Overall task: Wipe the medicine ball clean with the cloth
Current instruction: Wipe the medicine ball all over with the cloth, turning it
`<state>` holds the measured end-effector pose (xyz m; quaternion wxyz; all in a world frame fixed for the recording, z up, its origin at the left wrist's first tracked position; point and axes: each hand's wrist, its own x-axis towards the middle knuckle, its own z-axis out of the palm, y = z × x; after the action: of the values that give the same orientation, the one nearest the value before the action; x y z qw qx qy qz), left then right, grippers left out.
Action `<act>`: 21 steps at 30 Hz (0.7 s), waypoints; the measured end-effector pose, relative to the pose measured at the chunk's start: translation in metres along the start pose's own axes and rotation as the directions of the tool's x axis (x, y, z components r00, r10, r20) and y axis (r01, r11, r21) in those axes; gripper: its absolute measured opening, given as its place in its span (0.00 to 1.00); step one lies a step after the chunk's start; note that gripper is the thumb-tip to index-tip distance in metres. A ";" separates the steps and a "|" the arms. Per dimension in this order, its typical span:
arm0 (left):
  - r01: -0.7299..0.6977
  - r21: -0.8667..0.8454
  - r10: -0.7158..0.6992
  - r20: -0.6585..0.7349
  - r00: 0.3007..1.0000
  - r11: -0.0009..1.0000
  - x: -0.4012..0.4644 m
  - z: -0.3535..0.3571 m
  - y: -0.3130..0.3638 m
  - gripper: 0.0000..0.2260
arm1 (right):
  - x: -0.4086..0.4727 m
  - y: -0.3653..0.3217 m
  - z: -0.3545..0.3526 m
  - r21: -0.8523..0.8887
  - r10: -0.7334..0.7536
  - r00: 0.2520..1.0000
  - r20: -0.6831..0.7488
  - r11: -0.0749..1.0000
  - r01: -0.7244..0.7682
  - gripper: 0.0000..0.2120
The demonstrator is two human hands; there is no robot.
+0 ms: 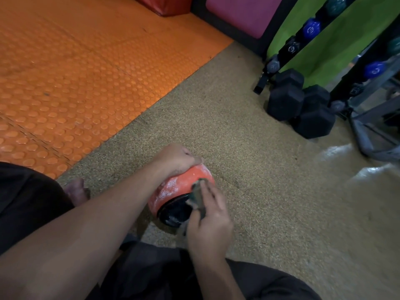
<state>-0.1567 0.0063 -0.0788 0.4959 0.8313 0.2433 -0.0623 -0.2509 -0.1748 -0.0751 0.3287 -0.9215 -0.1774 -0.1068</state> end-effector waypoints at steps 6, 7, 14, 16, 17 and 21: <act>0.005 -0.009 -0.005 -0.035 0.999 1.000 -0.001 0.000 -0.001 0.16 | 0.016 0.016 -0.008 -0.015 0.069 0.998 0.016 0.998 -0.068 0.23; 0.014 0.000 -0.014 -0.040 0.999 1.000 -0.002 0.001 0.000 0.16 | 0.024 0.024 -0.008 0.064 0.231 0.973 -0.004 0.971 -0.230 0.20; 0.011 0.006 -0.011 -0.013 1.000 1.000 -0.002 -0.001 0.000 0.17 | -0.005 -0.007 -0.004 -0.092 -0.160 0.983 0.094 0.981 0.168 0.34; 0.015 0.011 -0.014 -0.026 1.000 1.000 -0.001 0.001 0.001 0.16 | 0.003 -0.001 -0.009 -0.098 -0.148 0.979 0.138 0.982 0.162 0.33; 0.014 0.019 -0.014 -0.036 0.999 1.000 -0.001 0.003 0.001 0.16 | 0.011 0.007 -0.012 -0.088 -0.063 0.991 0.122 0.993 0.074 0.31; 0.016 0.077 -0.014 -0.026 1.000 0.997 0.001 0.009 0.005 0.20 | 0.028 0.028 -0.012 0.024 0.282 0.959 0.005 0.959 -0.282 0.22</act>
<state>-0.1523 -0.0034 -0.0793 0.4597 0.8487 0.2533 -0.0651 -0.2156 -0.1957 -0.0729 0.3519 -0.9332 -0.0459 -0.0559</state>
